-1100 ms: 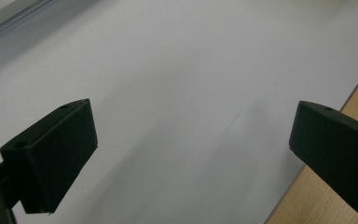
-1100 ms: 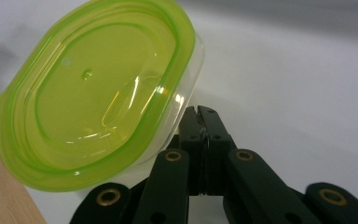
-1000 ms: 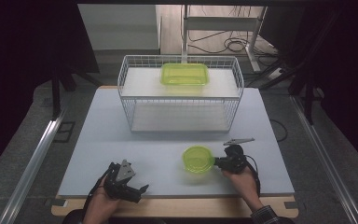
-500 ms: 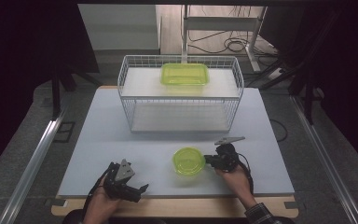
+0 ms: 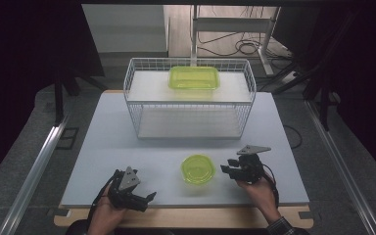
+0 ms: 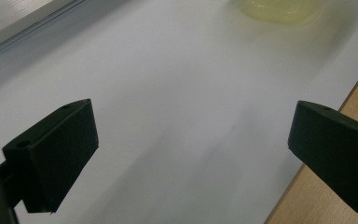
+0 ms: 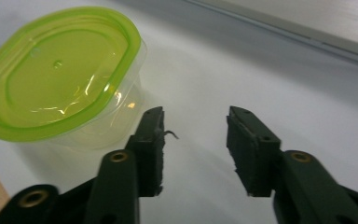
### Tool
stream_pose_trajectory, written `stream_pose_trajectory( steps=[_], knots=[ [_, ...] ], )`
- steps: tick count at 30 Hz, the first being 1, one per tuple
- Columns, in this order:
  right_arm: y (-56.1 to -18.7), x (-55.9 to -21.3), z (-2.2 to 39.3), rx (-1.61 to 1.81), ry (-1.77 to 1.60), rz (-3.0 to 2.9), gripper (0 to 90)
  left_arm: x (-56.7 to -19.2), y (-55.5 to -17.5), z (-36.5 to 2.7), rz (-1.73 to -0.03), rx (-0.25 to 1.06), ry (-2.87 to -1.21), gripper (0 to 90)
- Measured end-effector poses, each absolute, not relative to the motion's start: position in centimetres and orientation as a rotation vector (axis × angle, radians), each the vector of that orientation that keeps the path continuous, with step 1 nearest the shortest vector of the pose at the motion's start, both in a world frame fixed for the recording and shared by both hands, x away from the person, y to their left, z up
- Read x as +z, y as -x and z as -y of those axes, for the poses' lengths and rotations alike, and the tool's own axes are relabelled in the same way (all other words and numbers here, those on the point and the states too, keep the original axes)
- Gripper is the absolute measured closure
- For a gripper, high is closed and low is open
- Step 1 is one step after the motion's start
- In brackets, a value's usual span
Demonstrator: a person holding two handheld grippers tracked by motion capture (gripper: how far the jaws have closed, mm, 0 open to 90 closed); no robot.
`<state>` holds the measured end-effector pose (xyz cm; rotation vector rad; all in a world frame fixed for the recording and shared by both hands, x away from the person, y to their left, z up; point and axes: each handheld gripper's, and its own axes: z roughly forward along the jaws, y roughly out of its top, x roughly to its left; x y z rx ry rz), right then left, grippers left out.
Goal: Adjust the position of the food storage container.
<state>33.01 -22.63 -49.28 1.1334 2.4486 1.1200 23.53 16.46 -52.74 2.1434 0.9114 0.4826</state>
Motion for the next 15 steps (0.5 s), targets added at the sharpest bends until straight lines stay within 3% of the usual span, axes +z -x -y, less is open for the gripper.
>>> stream_pose_trajectory(
  steps=[6, 8, 9, 15],
  knots=[
    [-32.2, -48.7, 23.2, 1.140, -1.112, -2.431, 34.2, -52.7, -23.3, -16.0, -0.894, 0.495, -2.145, 1.2],
    [-32.1, -48.7, 23.1, 1.138, -1.109, -2.427, 31.6, -52.8, -23.2, -15.8, -0.884, 0.493, -2.155, 1.2],
    [-31.9, -48.8, 23.1, 1.139, -1.096, -2.431, 25.1, -52.8, -23.1, -15.7, -0.880, 0.496, -2.158, 1.1],
    [-31.3, -49.2, 22.9, 1.125, -1.080, -2.452, 15.1, -52.9, -23.0, -15.7, -0.869, 0.497, -2.172, 1.1]
  ],
)
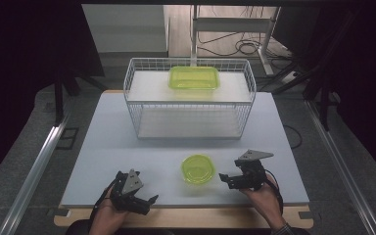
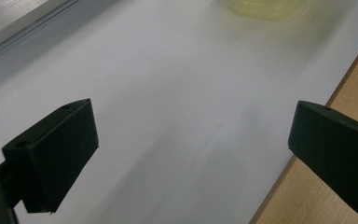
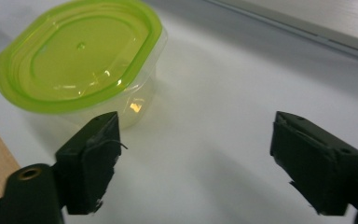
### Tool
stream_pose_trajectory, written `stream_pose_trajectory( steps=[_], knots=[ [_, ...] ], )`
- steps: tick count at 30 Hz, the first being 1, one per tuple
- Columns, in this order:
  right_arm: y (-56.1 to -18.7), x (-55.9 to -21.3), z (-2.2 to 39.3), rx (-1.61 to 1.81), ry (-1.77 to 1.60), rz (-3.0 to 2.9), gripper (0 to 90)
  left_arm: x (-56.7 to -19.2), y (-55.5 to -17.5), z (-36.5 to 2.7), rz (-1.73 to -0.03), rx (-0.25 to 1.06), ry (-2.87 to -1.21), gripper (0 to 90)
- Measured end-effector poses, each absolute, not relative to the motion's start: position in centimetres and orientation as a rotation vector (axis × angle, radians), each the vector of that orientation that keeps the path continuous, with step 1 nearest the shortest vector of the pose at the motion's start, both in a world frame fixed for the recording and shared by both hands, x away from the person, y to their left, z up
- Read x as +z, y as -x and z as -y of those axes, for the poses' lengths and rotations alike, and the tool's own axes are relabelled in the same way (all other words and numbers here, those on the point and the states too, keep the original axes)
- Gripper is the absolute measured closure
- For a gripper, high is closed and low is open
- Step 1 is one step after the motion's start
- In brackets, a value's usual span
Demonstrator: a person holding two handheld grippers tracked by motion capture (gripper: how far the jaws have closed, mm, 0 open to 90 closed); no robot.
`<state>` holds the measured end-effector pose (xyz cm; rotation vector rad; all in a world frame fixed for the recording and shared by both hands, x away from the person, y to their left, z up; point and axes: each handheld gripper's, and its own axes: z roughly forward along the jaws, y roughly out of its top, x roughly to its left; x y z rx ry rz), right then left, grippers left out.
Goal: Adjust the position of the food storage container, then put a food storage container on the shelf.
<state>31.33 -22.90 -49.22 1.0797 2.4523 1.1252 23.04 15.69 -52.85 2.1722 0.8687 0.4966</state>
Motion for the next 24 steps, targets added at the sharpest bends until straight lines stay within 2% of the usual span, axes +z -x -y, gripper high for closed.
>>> stream_pose_trajectory(
  steps=[8, 15, 24],
  knots=[
    [-31.3, -49.7, 23.0, 1.111, -1.044, -2.477, 5.4, -52.9, -23.0, -15.7, -0.871, 0.498, -2.174, 1.1],
    [-31.4, -49.7, 22.9, 1.142, -1.071, -2.475, 2.2, -52.9, -23.1, -15.8, -0.876, 0.495, -2.171, 1.1],
    [-31.9, -48.8, 22.6, 1.243, -1.101, -2.483, 2.2, -53.0, -23.1, -15.7, -0.874, 0.501, -2.181, 1.1]
  ],
)
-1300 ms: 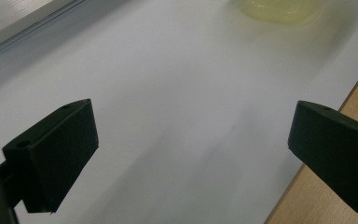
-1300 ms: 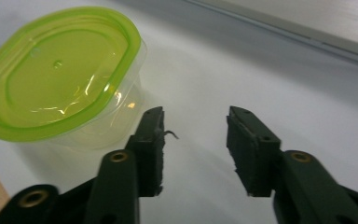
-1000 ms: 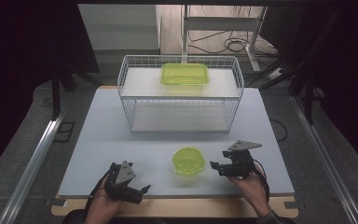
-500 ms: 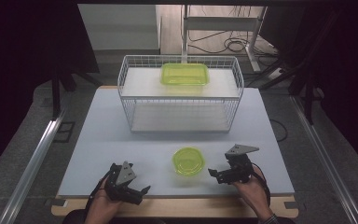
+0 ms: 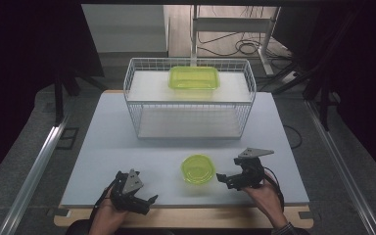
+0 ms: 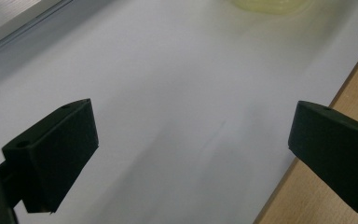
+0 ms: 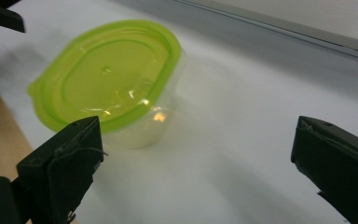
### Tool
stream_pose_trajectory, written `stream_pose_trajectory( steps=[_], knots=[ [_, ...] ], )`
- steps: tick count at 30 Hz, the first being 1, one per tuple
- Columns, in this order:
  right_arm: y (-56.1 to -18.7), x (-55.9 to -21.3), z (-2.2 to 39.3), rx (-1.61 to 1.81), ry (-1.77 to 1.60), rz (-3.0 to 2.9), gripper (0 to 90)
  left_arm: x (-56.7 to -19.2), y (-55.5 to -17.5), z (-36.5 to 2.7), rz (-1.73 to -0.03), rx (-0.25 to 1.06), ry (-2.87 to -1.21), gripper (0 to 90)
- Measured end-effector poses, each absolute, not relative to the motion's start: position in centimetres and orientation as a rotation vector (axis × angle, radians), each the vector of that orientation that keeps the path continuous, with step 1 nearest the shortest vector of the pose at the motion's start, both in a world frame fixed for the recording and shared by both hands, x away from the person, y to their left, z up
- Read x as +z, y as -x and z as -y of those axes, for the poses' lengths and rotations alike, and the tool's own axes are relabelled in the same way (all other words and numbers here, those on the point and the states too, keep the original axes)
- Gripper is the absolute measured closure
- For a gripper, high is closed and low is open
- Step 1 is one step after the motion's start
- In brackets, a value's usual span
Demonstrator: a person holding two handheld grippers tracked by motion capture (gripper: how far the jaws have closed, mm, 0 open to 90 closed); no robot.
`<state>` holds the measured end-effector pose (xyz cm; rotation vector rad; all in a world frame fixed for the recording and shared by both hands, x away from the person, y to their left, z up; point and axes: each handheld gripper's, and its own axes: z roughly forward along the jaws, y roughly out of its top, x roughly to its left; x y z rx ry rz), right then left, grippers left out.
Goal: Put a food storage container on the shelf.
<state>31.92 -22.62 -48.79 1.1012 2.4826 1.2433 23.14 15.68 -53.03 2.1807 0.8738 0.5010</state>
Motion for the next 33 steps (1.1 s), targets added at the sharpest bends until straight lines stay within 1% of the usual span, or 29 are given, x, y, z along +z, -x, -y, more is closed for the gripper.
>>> stream_pose_trajectory(
  steps=[6, 7, 8, 9, 10, 13, 15, 17, 18, 24, 26, 30, 31, 32, 33],
  knots=[
    [-32.4, -48.2, 21.9, 1.245, -1.111, -2.540, 3.8, -53.0, -23.2, -15.8, -0.877, 0.504, -2.181, 1.1],
    [-32.6, -48.1, 21.6, 1.234, -1.120, -2.548, 6.3, -53.0, -23.2, -15.8, -0.878, 0.504, -2.181, 1.1],
    [-32.6, -48.1, 21.6, 1.234, -1.120, -2.548, 6.3, -53.0, -23.2, -15.8, -0.878, 0.504, -2.180, 1.1],
    [-32.7, -48.0, 21.5, 1.230, -1.124, -2.552, 8.2, -53.0, -23.2, -15.8, -0.880, 0.505, -2.179, 1.1],
    [-32.8, -48.0, 21.4, 1.234, -1.131, -2.551, 10.5, -53.0, -23.2, -15.8, -0.881, 0.505, -2.179, 1.1],
    [-33.2, -47.8, 21.2, 1.272, -1.157, -2.563, 21.7, -53.0, -23.2, -15.9, -0.883, 0.509, -2.177, 1.1],
    [-33.7, -47.8, 21.0, 1.298, -1.199, -2.587, 31.9, -53.0, -23.2, -15.8, -0.883, 0.512, -2.181, 1.1],
    [-34.2, -47.8, 20.9, 1.322, -1.244, -2.604, 37.1, -53.0, -23.2, -15.8, -0.883, 0.513, -2.183, 1.1],
    [-34.2, -47.8, 20.9, 1.322, -1.244, -2.604, 37.1, -53.0, -23.2, -15.8, -0.883, 0.514, -2.184, 1.1],
    [-36.2, -48.7, 20.5, 1.363, -1.394, -2.664, 51.2, -53.1, -23.2, -15.9, -0.886, 0.516, -2.184, 1.2],
    [-36.4, -48.9, 20.5, 1.362, -1.417, -2.672, 52.7, -53.1, -23.2, -15.9, -0.886, 0.517, -2.184, 1.2],
    [-37.4, -49.6, 20.7, 1.433, -1.511, -2.714, 61.9, -53.1, -23.2, -15.8, -0.884, 0.518, -2.189, 1.2],
    [-37.4, -49.6, 20.7, 1.433, -1.511, -2.714, 61.9, -53.1, -23.2, -15.8, -0.884, 0.518, -2.189, 1.2],
    [-37.7, -49.8, 20.7, 1.451, -1.539, -2.725, 67.4, -53.1, -23.2, -15.8, -0.884, 0.517, -2.190, 1.2],
    [-37.7, -49.8, 20.7, 1.451, -1.539, -2.725, 67.4, -53.1, -23.2, -15.8, -0.884, 0.517, -2.190, 1.2]
  ],
)
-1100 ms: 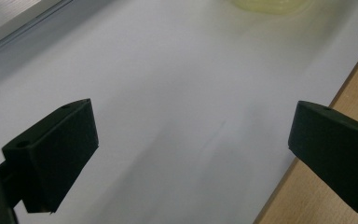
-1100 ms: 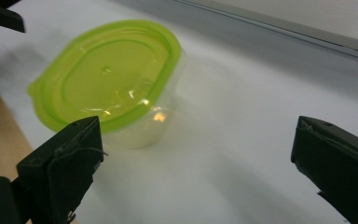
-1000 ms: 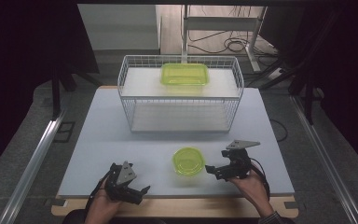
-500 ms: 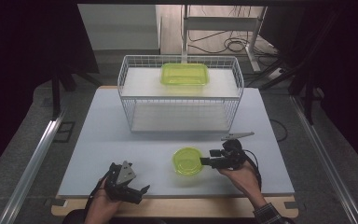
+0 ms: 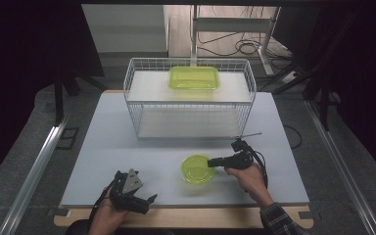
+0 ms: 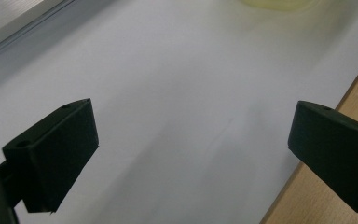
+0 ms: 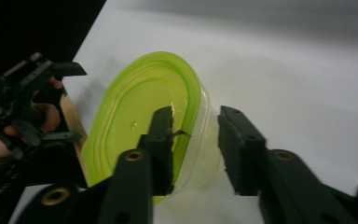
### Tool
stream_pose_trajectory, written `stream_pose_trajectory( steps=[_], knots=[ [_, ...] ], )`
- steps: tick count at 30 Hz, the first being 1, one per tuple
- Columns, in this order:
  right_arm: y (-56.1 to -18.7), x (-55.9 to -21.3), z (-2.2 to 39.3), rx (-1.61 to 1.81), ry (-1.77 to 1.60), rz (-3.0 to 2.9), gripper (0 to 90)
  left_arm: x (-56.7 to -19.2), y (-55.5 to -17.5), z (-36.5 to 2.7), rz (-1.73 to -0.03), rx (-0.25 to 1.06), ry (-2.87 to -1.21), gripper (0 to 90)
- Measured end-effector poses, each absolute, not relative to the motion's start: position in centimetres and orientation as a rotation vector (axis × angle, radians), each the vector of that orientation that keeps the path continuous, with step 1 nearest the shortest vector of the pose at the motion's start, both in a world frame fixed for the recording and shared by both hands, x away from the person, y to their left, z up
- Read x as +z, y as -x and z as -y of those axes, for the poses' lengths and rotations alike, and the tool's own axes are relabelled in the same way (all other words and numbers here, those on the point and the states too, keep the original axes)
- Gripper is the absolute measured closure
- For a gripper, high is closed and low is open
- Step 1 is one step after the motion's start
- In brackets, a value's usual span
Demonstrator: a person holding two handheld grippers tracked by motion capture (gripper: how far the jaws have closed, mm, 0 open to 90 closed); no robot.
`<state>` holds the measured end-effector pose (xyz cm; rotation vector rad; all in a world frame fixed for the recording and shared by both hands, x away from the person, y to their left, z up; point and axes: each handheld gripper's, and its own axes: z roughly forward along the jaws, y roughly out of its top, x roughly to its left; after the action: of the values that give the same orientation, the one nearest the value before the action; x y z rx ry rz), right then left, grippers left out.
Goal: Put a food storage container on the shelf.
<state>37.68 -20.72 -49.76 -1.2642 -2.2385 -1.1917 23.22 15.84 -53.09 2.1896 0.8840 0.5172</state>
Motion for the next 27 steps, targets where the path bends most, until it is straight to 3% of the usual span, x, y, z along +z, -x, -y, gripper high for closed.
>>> stream_pose_trajectory(
  steps=[6, 27],
  knots=[
    [-38.1, -49.9, 20.7, -1.172, 1.244, 2.134, 79.9, -53.1, -23.2, -15.9, -0.886, 0.516, -2.187, 1.2],
    [-38.2, -46.2, 21.4, -1.332, 1.270, 2.098, 80.3, -53.0, -23.3, -16.2, -0.918, 0.510, -2.167, 1.1]
  ],
)
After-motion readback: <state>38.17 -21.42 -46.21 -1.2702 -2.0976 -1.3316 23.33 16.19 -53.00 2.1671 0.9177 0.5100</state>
